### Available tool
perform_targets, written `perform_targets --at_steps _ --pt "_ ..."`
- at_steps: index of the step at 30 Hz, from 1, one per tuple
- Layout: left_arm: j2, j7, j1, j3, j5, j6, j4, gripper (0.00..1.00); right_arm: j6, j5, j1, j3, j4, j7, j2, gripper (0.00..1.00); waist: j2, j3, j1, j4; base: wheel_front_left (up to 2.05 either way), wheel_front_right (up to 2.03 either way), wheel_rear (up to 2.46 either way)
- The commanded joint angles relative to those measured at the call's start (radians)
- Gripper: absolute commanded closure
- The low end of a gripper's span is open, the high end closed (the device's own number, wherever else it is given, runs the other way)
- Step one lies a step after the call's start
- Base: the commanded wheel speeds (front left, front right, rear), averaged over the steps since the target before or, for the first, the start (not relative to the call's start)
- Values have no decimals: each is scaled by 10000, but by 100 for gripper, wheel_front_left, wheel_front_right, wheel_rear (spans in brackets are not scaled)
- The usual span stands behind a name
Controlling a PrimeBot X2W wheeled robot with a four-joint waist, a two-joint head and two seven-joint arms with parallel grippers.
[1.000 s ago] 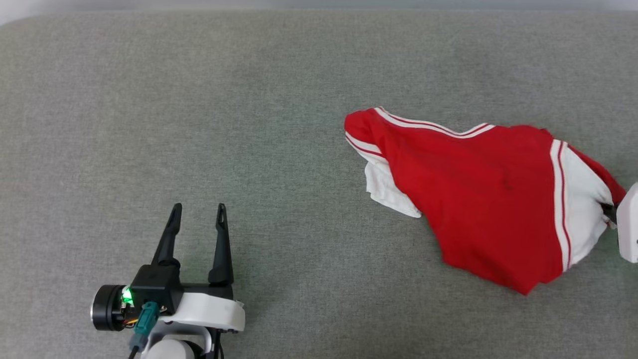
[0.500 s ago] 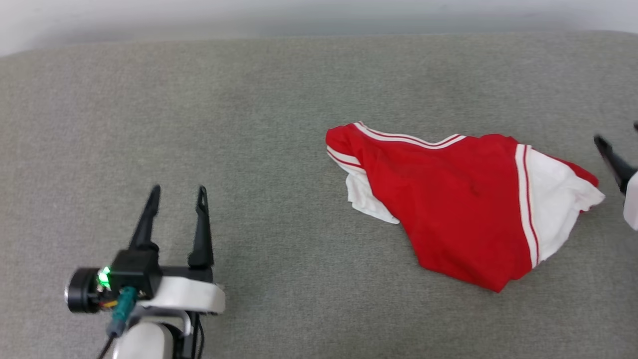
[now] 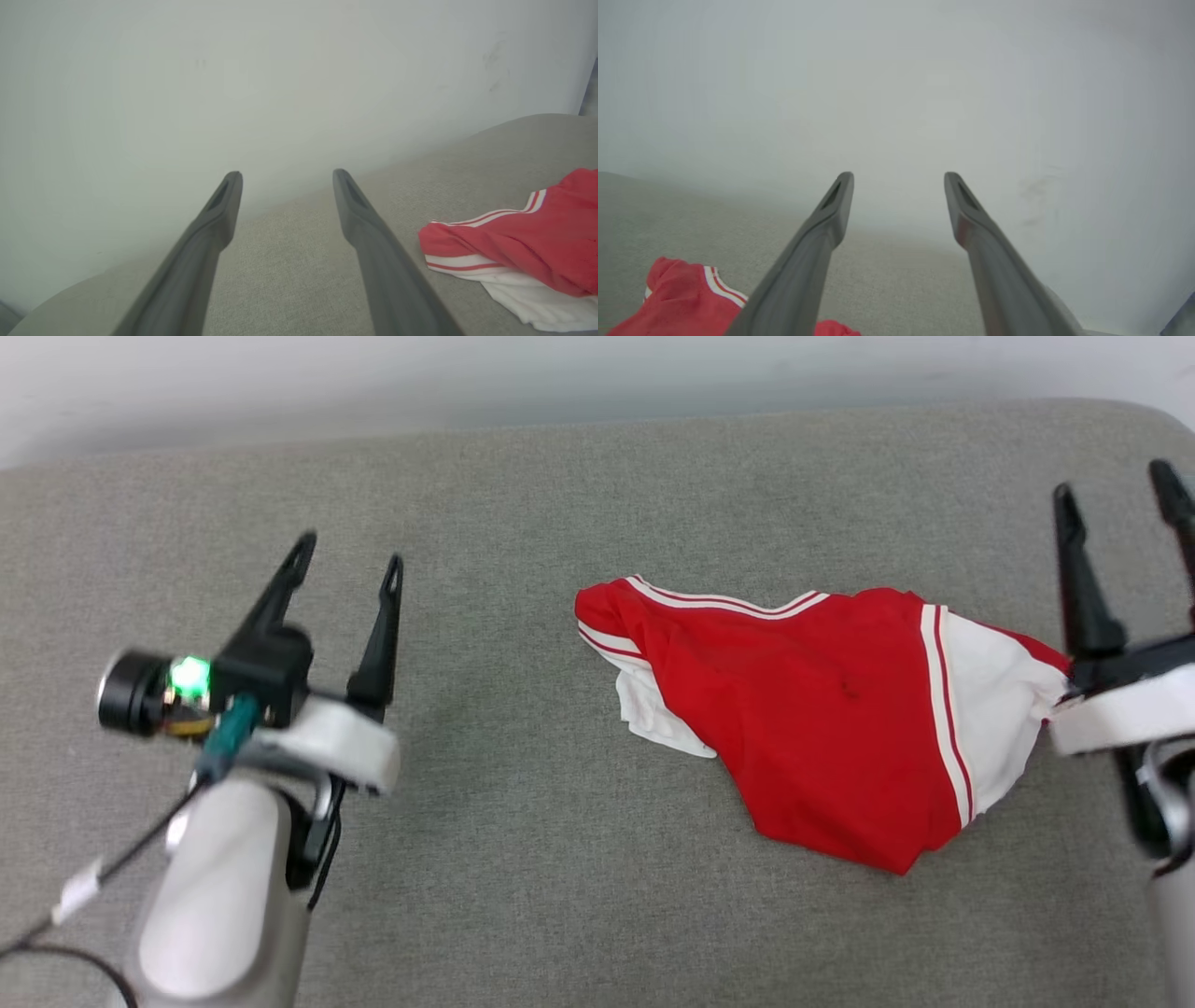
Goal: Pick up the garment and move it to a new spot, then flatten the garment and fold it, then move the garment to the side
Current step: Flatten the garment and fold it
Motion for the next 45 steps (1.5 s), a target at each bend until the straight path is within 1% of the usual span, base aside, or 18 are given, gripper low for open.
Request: perform_targets --at_steps 1,4,7,15,18,19,21,23,26,28,31,35,38,43,44,45 --pt "162 299 -397 -186 -68 -59 78 0 -10 -256 418 -216 -531 -18 385 0 0 41 0 -40 0 0 0" --pt "503 1262 -1245 -879 -336 -141 229 0 -10 -658 1215 -474 -1500 -23 1065 0 0 111 0 -106 0 0 0" --pt "1025 2514 -2107 -2190 -1003 -148 225 0 -10 -850 1762 -499 -2009 -22 1442 0 0 188 0 -198 0 0 0" --pt "2596 6354 -4815 -6082 -4234 -148 -372 0 -10 -1087 2230 -467 -2606 -25 1815 0 0 528 0 -516 0 0 0" --pt "2920 7854 -5785 -7427 -5590 -149 -605 0 -10 -1113 2174 -413 -2682 -25 1899 0 0 729 0 -660 0 0 0" --pt "2920 7854 -5785 -7427 -5590 -149 -605 0 -10 -1113 2174 -413 -2682 -25 1899 0 0 729 0 -660 0 0 0" --pt "3149 8785 -6451 -8378 -6345 -148 -779 0 -10 -1106 2035 -345 -2723 -25 1927 0 0 904 0 -771 0 0 0" --pt "3245 9499 -7019 -9222 -6997 -150 -942 0 -10 -1101 1928 -283 -2736 -25 1980 0 0 1092 0 -888 0 0 0" --pt "3419 10307 -7786 -10420 -7727 -150 -1003 0 -10 -1110 1737 -150 -2750 -26 2060 0 0 1429 0 -1107 0 0 0" --pt "3444 10671 -8182 -11035 -8205 -151 -962 0 -10 -1113 1601 -70 -2744 -26 2104 0 0 1672 0 -1255 0 0 0" --pt "3477 11033 -8624 -11548 -8572 -151 -839 0 -10 -1133 1415 52 -2728 -26 2178 0 0 2029 0 -1464 0 0 0" --pt "3432 11410 -8713 -11753 -8763 -151 -652 0 -10 -1113 1176 186 -2691 -28 2280 0 0 2484 0 -1732 0 0 0" --pt "3425 11947 -8324 -11785 -8593 -151 -694 0 -10 -1127 1059 197 -2656 -26 2371 0 0 2756 0 -1882 0 0 0" --pt "3574 12762 -7575 -11926 -8253 -153 -854 0 -10 -1129 942 167 -2575 -26 2460 0 0 3010 0 -2009 0 0 0" --pt "3624 12958 -7449 -11965 -8140 -161 -970 8 -10 -1131 920 154 -2563 -28 2470 0 0 3033 0 -2007 0 0 0" --pt "3683 13094 -7345 -11975 -8084 -162 -1039 100 -10 -1133 895 143 -2542 -26 2479 0 0 3046 0 -2000 0 0 0"
